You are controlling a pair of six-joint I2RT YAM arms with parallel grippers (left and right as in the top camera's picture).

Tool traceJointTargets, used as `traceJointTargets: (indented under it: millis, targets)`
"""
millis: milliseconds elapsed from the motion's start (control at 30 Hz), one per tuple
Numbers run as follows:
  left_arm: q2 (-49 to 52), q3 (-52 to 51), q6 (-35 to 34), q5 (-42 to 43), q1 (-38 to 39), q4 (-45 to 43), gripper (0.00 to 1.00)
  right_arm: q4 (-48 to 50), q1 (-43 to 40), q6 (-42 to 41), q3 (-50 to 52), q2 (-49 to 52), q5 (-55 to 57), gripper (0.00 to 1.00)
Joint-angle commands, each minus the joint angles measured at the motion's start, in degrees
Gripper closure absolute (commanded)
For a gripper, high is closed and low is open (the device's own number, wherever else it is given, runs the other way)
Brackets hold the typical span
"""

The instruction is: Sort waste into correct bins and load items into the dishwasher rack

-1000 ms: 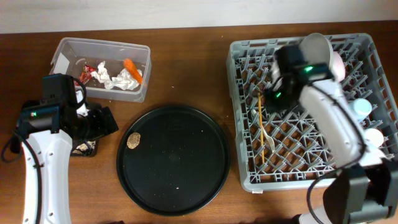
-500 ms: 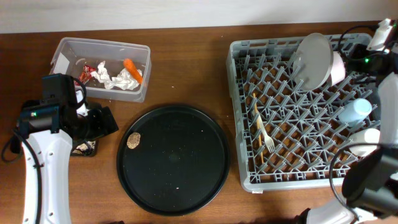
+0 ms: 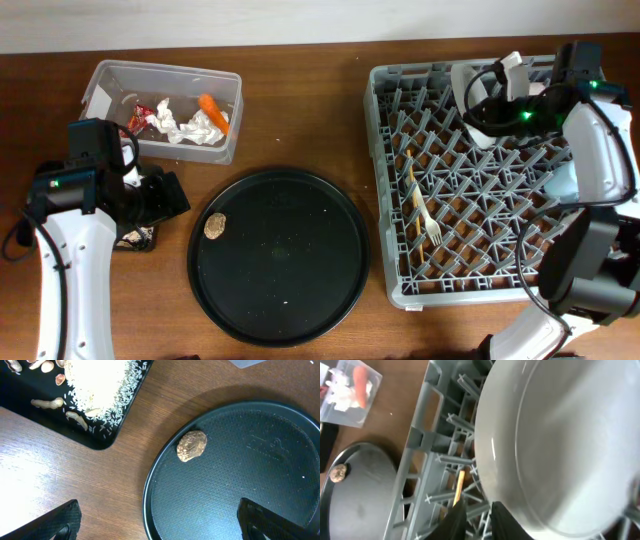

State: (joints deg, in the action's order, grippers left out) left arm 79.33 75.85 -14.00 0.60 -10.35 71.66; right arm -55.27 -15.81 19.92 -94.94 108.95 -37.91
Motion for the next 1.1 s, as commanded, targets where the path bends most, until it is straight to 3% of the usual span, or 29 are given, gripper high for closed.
traceJointTargets:
  millis: [0, 167, 233, 367, 400, 433, 633, 800, 900, 1067]
  targets:
    - [-0.5, -0.1, -0.5, -0.5, 0.1, 0.0, 0.01, -2.6, 0.2, -0.9, -0.8, -9.0, 2.8, 0.77]
    - [-0.5, -0.1, 0.7, 0.1, 0.1, 1.0, 0.01, -19.6, 7.4, -0.9, -0.8, -14.4, 8.8, 0.71]
    - [-0.5, -0.1, 4.7, 5.1, 0.2, 0.8, 0.01, -23.0, 14.3, -8.6, -0.7, -14.4, 17.9, 0.66]
    - [2.1, -3.4, 8.1, 6.1, 6.2, -3.6, 0.01, -26.9, 22.3, -24.5, -0.7, -14.4, 34.5, 0.56]
    - [4.1, -5.2, 8.1, 6.1, 8.6, -5.2, 0.01, -27.7, 22.2, -25.1, -0.7, -14.4, 34.3, 0.26]
    - [6.1, -6.2, 8.1, 6.0, 9.9, -6.1, 0.01, -28.3, 22.1, -24.9, -0.7, -14.4, 34.4, 0.02]
    - [21.8, -6.8, 9.6, 5.6, 13.6, -11.2, 0.01, -29.0, 22.1, -23.4, 2.2, -14.4, 35.6, 0.02]
    - [27.8, -6.8, 9.6, 4.1, 13.6, -18.6, 0.03, -27.3, 22.1, -23.2, 6.2, -14.4, 35.6, 0.02]
    - [30.3, -6.8, 9.6, 3.9, 13.7, -19.3, 0.11, -27.3, 22.1, -23.2, 6.2, -14.4, 35.6, 0.02]
    - [31.6, -7.5, 9.6, 3.9, 13.7, -19.7, 0.50, -27.2, 22.1, -23.2, 6.2, -14.4, 35.7, 0.02]
